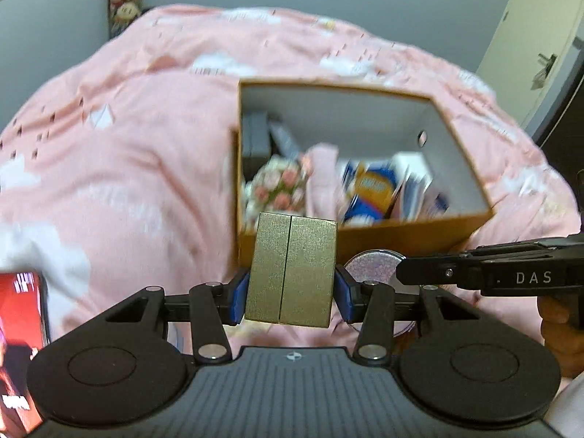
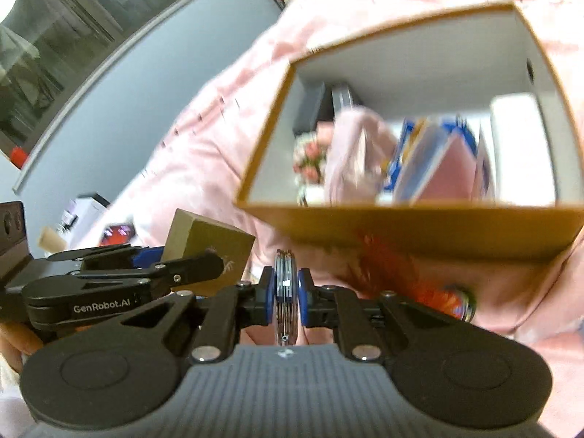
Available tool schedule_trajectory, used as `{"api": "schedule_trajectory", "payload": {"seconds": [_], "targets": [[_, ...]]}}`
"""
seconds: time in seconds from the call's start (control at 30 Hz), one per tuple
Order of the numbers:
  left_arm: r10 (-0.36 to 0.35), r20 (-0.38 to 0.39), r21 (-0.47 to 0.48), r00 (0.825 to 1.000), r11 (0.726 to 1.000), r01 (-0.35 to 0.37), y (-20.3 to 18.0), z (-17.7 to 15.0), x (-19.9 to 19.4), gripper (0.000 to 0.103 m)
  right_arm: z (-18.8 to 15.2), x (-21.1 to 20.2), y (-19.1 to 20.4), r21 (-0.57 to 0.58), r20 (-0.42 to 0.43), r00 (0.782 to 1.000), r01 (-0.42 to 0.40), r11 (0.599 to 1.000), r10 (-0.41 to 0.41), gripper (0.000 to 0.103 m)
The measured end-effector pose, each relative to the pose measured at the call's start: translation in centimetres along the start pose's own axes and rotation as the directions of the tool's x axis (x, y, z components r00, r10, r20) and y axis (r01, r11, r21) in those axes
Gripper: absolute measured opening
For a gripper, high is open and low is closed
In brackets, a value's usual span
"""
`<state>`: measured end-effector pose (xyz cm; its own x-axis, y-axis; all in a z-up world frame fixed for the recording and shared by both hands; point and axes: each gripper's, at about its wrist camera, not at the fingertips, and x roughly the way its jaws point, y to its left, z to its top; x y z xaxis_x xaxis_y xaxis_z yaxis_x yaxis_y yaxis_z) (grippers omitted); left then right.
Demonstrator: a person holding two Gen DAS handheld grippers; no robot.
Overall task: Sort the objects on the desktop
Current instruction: 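Lift the gold box and mirror compact up over the orange box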
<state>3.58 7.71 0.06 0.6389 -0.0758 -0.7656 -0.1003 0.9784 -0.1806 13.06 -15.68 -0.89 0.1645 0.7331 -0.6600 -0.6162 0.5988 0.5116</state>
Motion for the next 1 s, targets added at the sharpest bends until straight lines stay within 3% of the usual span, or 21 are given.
{"api": "schedule_trajectory", "payload": {"seconds": [0.3, 0.6, 0.8, 1.0], "targets": [[-0.072, 0.072, 0.011, 0.995, 0.997, 0.072, -1.2, 5.6, 0.0, 0.054, 4.4, -2.7, 0.1, 0.002, 0.118, 0.993, 0.024, 1.000, -0.024, 0.014], [-0.119, 0.080, -0.040, 0.990, 0.992, 0.123, -0.9, 11.1, 3.9, 0.054, 9.9, -3.2, -1.5, 0.068, 0.273, 0.956, 0.088, 0.994, -0.103, 0.014], [-0.132, 0.073, -0.102, 0.989, 0.985, 0.139, -0.1, 13.5, 7.6, 0.054, 12.1, -0.9, -3.6, 0.117, 0.294, 0.935, 0.171, 0.978, -0.199, 0.014], [-0.164, 0.032, -0.176, 0.986, 0.970, 0.167, 0.3, 14.3, 12.1, 0.054, 13.4, 1.9, -5.9, 0.167, 0.261, 0.935, 0.202, 0.965, -0.241, 0.014]]}}
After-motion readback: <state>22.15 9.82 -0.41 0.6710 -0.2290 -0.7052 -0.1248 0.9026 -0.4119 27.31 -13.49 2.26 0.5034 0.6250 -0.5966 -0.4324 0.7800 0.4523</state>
